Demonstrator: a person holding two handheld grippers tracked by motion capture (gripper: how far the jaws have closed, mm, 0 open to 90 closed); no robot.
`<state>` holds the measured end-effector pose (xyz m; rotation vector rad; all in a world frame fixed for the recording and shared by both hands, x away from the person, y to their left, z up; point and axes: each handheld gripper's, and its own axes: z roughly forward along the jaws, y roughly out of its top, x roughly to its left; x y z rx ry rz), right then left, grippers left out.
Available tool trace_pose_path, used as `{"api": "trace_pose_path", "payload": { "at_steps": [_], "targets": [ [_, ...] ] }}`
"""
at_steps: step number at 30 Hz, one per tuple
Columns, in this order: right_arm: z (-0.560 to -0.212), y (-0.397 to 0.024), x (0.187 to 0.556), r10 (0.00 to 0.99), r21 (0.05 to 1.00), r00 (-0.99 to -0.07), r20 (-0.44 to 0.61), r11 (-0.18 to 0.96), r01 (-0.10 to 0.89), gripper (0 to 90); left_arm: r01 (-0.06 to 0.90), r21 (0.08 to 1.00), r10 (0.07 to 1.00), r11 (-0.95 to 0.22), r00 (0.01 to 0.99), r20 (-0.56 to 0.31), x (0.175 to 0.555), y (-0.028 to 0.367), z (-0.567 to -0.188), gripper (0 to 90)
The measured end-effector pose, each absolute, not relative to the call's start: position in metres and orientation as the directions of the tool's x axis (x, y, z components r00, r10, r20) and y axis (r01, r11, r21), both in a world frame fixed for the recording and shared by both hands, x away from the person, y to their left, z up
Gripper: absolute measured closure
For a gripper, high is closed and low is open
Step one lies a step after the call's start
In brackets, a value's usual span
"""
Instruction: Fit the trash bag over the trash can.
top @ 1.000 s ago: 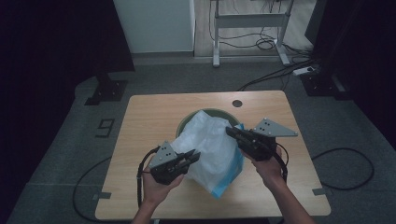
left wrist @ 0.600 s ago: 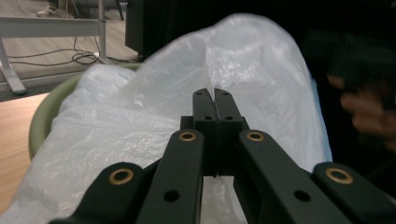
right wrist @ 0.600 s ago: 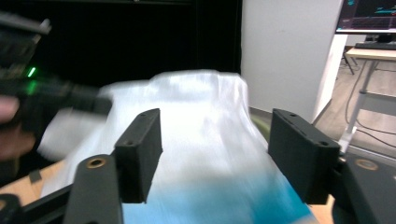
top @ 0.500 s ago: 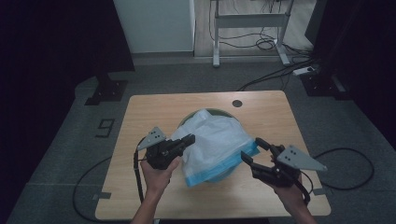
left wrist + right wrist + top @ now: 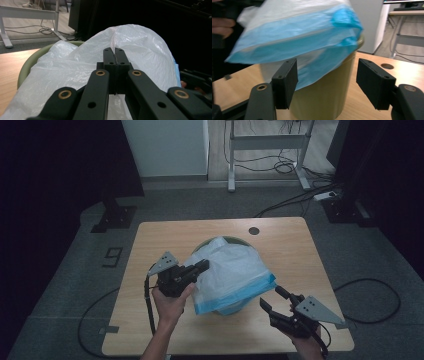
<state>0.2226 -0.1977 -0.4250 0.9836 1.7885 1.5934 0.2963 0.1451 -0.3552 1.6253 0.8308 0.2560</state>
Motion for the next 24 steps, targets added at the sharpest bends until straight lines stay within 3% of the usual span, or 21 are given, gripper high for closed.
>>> {"api": "trace_pose_path", "payload": {
  "at_steps": [3,6,12,24],
  "targets": [
    [-0.421,-0.201,0.232,0.817,0.987,-0.569,0.096,-0.003,0.163,40.5,0.369,0.929,0.642,-0.014,0.716,-0.275,0.295,0.146,-0.356,89.9],
    [-0.417,-0.201,0.233,0.812,0.990,-0.577,0.084,-0.004,0.138,59.3,0.370,0.929,0.643,-0.014,0.714,-0.275,0.295,0.147,-0.357,89.9],
    [-0.408,-0.200,0.236,0.813,0.992,-0.578,0.071,0.003,0.126,88.6,0.374,0.927,0.644,-0.011,0.712,-0.280,0.296,0.146,-0.359,89.8],
    [-0.374,-0.221,0.276,0.846,0.991,-0.532,-0.031,0.097,0.096,88.9,0.369,0.925,0.677,0.087,0.659,-0.327,0.310,0.165,-0.352,89.7]
  ]
}}
